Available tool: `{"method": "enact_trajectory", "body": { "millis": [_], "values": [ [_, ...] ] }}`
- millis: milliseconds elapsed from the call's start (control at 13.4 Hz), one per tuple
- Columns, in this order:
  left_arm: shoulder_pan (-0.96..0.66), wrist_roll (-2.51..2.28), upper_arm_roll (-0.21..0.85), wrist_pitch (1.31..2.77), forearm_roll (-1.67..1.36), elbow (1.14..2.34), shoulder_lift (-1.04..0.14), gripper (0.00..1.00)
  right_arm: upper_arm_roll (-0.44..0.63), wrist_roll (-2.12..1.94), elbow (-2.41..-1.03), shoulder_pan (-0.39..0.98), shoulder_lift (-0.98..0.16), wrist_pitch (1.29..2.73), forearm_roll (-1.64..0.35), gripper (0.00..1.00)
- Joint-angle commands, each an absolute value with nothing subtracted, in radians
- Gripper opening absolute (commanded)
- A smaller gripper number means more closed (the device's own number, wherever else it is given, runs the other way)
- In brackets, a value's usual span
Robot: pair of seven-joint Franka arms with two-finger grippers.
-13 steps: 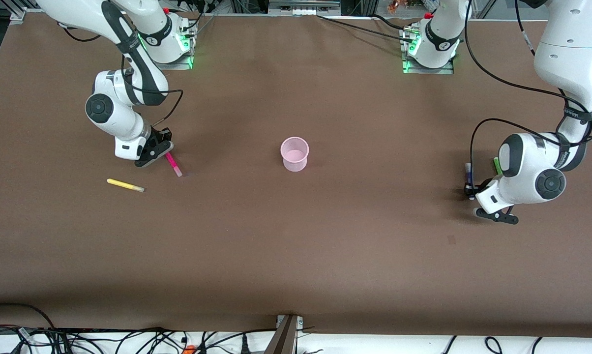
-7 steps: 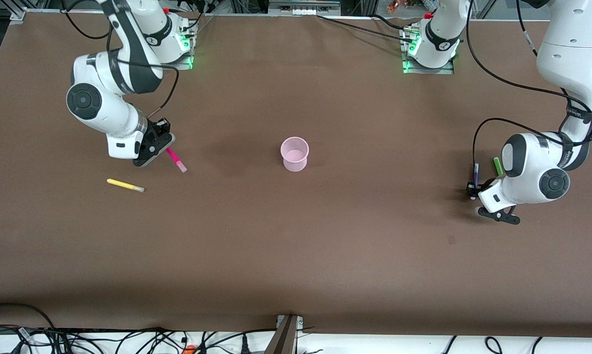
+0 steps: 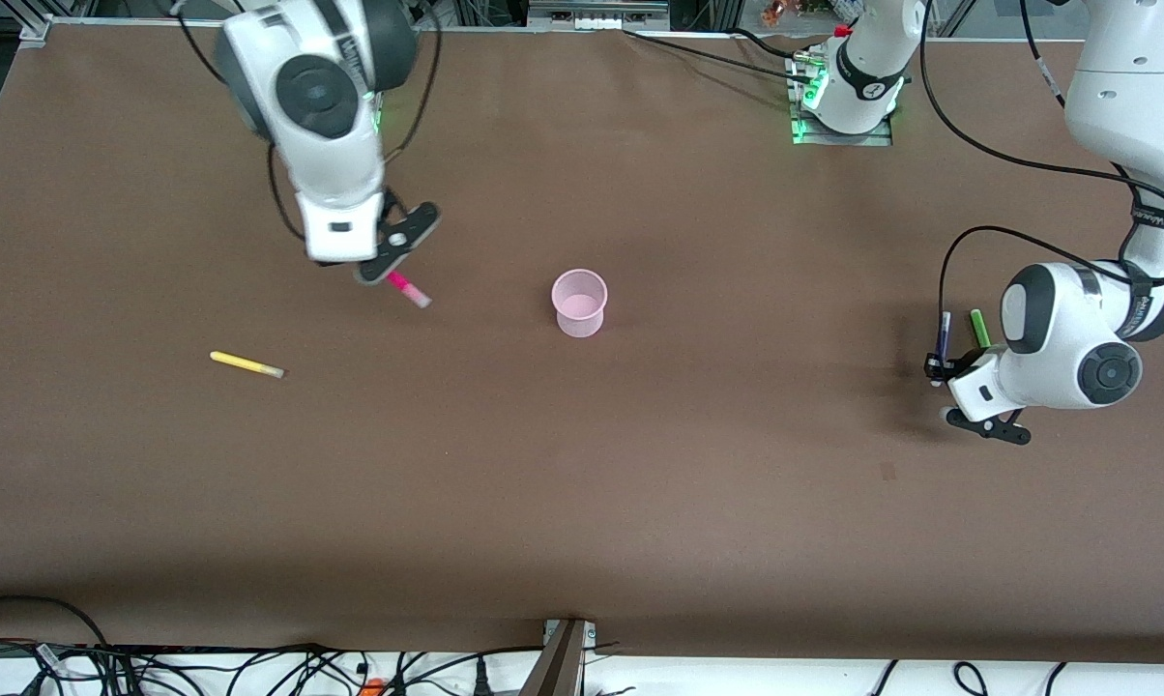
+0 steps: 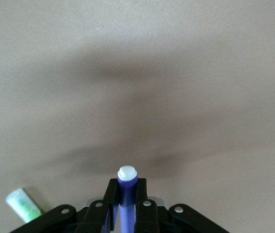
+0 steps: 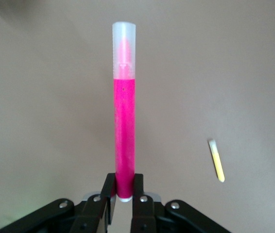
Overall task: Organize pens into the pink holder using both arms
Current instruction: 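Lift the pink marker with the right gripper and carry it over the cup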
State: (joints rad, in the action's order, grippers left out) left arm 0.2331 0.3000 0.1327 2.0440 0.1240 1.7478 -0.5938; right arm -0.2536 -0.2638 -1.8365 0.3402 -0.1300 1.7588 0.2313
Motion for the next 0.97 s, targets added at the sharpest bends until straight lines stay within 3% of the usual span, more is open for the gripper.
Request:
{"method": "enact_trajectory", "body": {
  "millis": [0, 223, 596, 894],
  "values": [
    [0.236, 0.35, 0.158, 1.935, 0.12, 1.662, -0.584, 0.0, -0.247, -0.169, -1.677, 0.451, -0.253, 1.7, 0.267, 0.0],
    [0.235, 0.425, 0.19, 1.833, 0.12, 1.565, -0.584, 0.0, -0.247, -0.091, -1.596, 0.561, -0.34, 1.689, 0.333, 0.0],
    [0.245, 0.454, 0.329, 1.648, 0.118, 1.422, -0.583, 0.0, -0.244, -0.028, -1.496, 0.707, -0.458, 1.649, 0.501, 0.0],
    [0.253, 0.512, 0.356, 1.637, -0.003, 1.404, -0.584, 0.0, -0.242, -0.026, -1.49, 0.736, -0.538, 1.635, 0.569, 0.0]
  ]
}}
